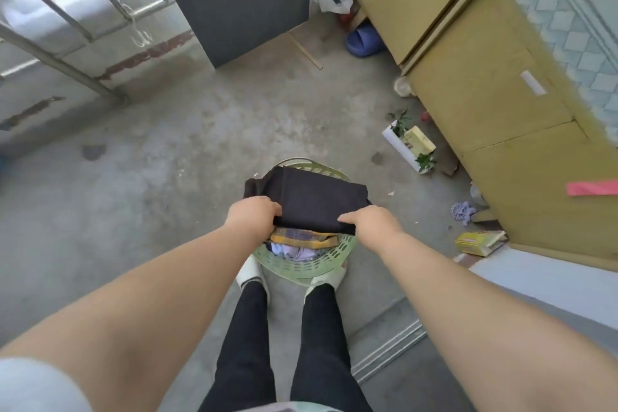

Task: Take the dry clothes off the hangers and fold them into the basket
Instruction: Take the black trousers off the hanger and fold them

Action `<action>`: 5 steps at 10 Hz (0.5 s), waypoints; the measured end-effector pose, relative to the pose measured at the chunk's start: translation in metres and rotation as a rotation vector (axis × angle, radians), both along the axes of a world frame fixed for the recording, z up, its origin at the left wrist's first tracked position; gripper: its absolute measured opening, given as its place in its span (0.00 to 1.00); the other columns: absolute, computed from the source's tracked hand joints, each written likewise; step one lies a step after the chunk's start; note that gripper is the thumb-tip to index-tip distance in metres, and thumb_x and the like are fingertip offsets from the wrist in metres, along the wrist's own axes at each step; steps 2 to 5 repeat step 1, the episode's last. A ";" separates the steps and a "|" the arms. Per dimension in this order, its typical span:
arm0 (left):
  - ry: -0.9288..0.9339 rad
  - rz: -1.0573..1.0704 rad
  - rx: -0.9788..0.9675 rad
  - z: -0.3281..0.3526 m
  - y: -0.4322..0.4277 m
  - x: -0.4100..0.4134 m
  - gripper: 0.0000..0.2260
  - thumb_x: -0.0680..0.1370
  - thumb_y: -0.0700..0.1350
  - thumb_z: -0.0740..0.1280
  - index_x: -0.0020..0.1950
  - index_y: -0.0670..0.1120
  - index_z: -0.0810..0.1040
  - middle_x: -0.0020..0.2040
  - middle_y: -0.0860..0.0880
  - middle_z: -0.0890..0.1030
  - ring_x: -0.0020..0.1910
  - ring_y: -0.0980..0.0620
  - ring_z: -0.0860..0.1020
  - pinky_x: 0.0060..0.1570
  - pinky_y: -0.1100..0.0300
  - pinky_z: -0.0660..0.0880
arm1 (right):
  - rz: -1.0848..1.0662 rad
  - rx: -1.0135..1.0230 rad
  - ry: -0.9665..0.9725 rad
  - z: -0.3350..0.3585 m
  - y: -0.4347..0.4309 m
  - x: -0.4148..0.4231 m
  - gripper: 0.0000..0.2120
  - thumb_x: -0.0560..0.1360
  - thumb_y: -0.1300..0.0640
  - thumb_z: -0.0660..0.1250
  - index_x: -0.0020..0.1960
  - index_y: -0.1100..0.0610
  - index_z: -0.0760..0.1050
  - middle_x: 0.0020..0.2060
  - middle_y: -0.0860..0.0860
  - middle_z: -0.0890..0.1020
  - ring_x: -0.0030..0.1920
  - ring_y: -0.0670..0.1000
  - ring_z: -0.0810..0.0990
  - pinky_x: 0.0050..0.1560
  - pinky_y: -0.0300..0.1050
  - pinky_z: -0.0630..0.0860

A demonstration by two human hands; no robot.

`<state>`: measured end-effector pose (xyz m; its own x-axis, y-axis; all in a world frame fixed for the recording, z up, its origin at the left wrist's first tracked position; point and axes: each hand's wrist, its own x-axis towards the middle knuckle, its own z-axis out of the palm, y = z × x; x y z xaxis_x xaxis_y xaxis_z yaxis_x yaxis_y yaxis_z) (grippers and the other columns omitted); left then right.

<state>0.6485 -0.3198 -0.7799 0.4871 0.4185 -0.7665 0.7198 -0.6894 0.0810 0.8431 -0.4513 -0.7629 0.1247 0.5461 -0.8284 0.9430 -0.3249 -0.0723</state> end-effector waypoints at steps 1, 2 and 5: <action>0.239 -0.105 -0.189 -0.023 -0.008 -0.016 0.17 0.77 0.40 0.60 0.63 0.49 0.76 0.61 0.47 0.76 0.58 0.43 0.76 0.57 0.51 0.74 | 0.040 -0.174 0.119 -0.014 -0.011 -0.008 0.29 0.75 0.66 0.60 0.73 0.46 0.67 0.72 0.51 0.69 0.70 0.55 0.70 0.67 0.47 0.69; 0.239 -0.105 -0.189 -0.023 -0.008 -0.016 0.17 0.77 0.40 0.60 0.63 0.49 0.76 0.61 0.47 0.76 0.58 0.43 0.76 0.57 0.51 0.74 | 0.040 -0.174 0.119 -0.014 -0.011 -0.008 0.29 0.75 0.66 0.60 0.73 0.46 0.67 0.72 0.51 0.69 0.70 0.55 0.70 0.67 0.47 0.69; 0.239 -0.105 -0.189 -0.023 -0.008 -0.016 0.17 0.77 0.40 0.60 0.63 0.49 0.76 0.61 0.47 0.76 0.58 0.43 0.76 0.57 0.51 0.74 | 0.040 -0.174 0.119 -0.014 -0.011 -0.008 0.29 0.75 0.66 0.60 0.73 0.46 0.67 0.72 0.51 0.69 0.70 0.55 0.70 0.67 0.47 0.69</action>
